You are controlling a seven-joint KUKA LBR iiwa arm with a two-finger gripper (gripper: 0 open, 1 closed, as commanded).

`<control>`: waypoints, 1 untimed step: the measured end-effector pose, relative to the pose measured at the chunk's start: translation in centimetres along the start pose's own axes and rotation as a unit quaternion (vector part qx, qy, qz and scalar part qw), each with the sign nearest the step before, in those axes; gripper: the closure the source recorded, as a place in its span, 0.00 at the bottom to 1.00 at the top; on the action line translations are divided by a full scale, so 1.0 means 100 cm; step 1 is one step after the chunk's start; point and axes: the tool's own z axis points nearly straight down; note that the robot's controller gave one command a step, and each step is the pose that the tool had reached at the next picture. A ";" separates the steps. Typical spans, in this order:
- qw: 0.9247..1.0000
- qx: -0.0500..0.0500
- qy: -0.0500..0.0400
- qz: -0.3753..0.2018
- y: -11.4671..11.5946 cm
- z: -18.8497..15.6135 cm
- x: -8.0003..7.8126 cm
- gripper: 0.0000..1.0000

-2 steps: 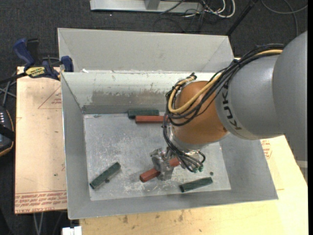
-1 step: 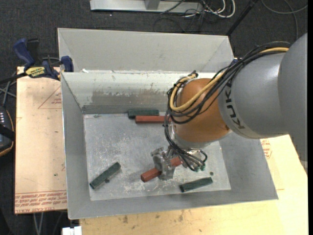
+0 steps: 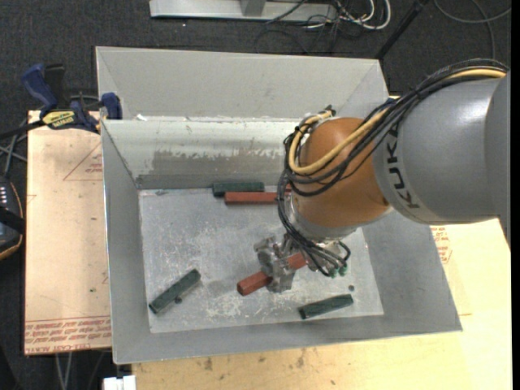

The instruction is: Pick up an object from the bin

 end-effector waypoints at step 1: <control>1.000 0.000 -0.002 0.000 0.000 -0.014 -0.001 1.00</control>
Offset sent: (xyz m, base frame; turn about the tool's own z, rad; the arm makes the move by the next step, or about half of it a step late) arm -0.0001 0.0000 0.0093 0.0000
